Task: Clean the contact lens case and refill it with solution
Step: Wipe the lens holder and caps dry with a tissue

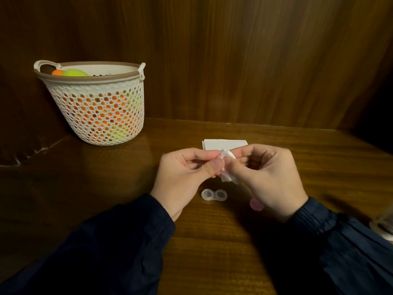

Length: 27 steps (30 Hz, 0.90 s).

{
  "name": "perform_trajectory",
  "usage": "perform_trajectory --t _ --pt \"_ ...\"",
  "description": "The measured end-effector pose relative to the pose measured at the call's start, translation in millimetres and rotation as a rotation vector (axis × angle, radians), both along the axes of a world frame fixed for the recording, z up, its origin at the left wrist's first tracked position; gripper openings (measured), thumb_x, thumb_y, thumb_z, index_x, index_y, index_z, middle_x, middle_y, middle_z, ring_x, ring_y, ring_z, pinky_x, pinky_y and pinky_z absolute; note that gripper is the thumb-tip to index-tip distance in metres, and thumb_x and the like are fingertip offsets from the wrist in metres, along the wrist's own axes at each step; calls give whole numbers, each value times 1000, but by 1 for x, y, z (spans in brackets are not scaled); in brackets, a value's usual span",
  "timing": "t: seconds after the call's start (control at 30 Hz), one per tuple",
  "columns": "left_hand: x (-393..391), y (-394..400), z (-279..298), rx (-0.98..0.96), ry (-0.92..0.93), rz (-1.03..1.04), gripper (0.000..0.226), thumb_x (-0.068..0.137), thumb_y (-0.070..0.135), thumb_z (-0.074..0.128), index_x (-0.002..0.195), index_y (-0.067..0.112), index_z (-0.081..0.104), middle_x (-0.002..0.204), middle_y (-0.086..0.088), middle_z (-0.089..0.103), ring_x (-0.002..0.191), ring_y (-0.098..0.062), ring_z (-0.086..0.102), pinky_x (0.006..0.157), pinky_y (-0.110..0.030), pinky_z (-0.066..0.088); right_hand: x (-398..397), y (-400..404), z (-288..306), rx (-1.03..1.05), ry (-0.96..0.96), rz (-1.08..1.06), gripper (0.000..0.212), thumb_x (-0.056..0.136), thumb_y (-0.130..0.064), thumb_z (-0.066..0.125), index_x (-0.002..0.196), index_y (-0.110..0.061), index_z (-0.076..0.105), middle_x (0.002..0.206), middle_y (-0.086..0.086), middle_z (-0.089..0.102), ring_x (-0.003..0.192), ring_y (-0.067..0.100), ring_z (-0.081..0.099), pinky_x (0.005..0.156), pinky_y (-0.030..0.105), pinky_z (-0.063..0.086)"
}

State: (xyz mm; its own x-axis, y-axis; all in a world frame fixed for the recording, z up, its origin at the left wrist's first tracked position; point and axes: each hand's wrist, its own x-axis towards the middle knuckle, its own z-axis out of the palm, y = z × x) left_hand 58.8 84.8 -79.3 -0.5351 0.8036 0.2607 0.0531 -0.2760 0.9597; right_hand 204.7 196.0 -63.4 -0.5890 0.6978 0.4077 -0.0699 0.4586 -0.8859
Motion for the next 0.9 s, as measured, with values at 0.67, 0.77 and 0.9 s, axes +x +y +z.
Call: perform_trajectory --t 0.67,0.77,0.9 --pt "0 2 -4 28 0 25 22 85 8 80 106 12 81 102 -2 83 101 -15 79 82 -23 61 2 3 -1 -74 -47 40 9 81 -27 88 86 -21 83 74 5 78 59 16 67 58 35 57" --pt "2 3 -2 28 0 27 22 84 10 80 106 14 81 101 0 83 100 -12 78 81 -20 60 4 6 0 -189 -14 120 22 74 -35 86 90 -20 85 82 12 80 66 21 66 62 40 55" --pt "4 2 0 24 -15 -8 28 75 26 79 103 19 80 100 2 83 98 -11 78 79 -18 60 2 4 -2 -239 84 134 18 77 -27 85 92 -17 85 85 15 80 72 22 71 65 25 60"
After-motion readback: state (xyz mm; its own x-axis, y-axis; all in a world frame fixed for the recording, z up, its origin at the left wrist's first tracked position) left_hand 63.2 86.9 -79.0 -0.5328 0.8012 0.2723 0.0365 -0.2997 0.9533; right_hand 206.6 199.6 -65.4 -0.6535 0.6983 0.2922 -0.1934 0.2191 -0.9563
